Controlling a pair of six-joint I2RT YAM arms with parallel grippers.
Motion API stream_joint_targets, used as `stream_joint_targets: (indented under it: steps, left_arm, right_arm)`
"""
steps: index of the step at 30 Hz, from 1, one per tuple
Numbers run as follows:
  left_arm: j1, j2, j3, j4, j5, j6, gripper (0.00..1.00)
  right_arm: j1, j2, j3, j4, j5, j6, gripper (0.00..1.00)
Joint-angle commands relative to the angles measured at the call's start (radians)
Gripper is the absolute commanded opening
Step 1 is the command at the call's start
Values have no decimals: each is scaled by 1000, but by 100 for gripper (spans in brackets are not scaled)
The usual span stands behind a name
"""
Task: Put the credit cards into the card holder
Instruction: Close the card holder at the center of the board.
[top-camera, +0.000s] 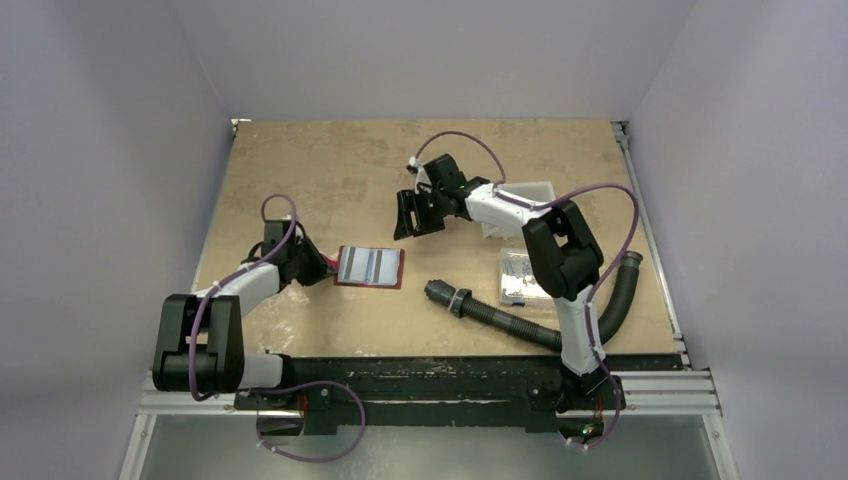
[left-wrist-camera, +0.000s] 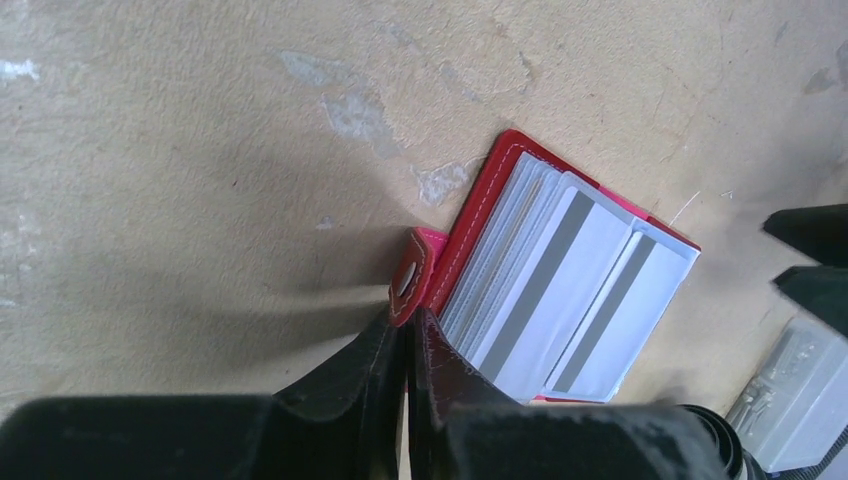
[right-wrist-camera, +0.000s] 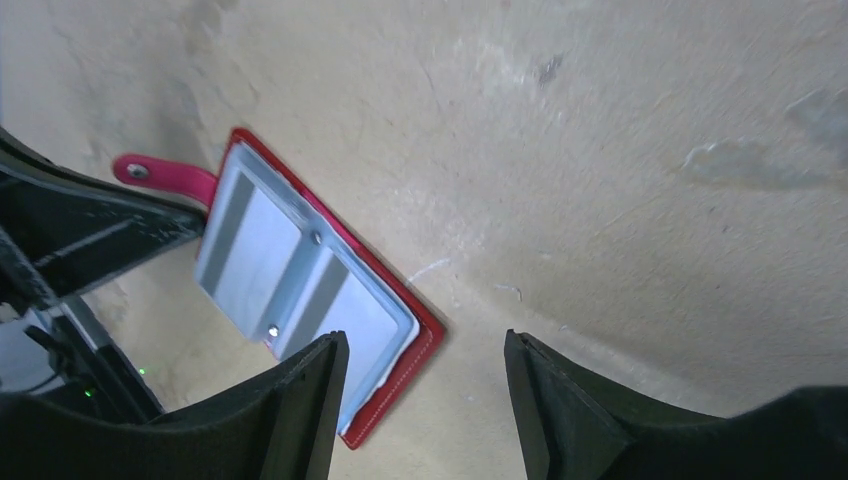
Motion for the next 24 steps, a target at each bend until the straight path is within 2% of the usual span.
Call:
stream_joint_targets:
  steps: [1,3,13,19,24]
  left_arm:
    - [0,-43,-39,19,-22,-37,7]
    - [0,-46,-49,26,-23,-41,0]
    - [0,-49,-70,47,-22,-53,0]
    - [0,-60,-101,54,-46,-107,0]
    - [0,-88,-137,82,-55,-153,0]
  right_arm:
    - [33,20,-14,-42,0,-63,67]
    - [42,25,-19,-15,9,-62,67]
    - [65,58,-30,30,41,-10,68]
    - [77,73,-51,37,-42,148,62]
    - [78,-14,-198,285,-182,417,60]
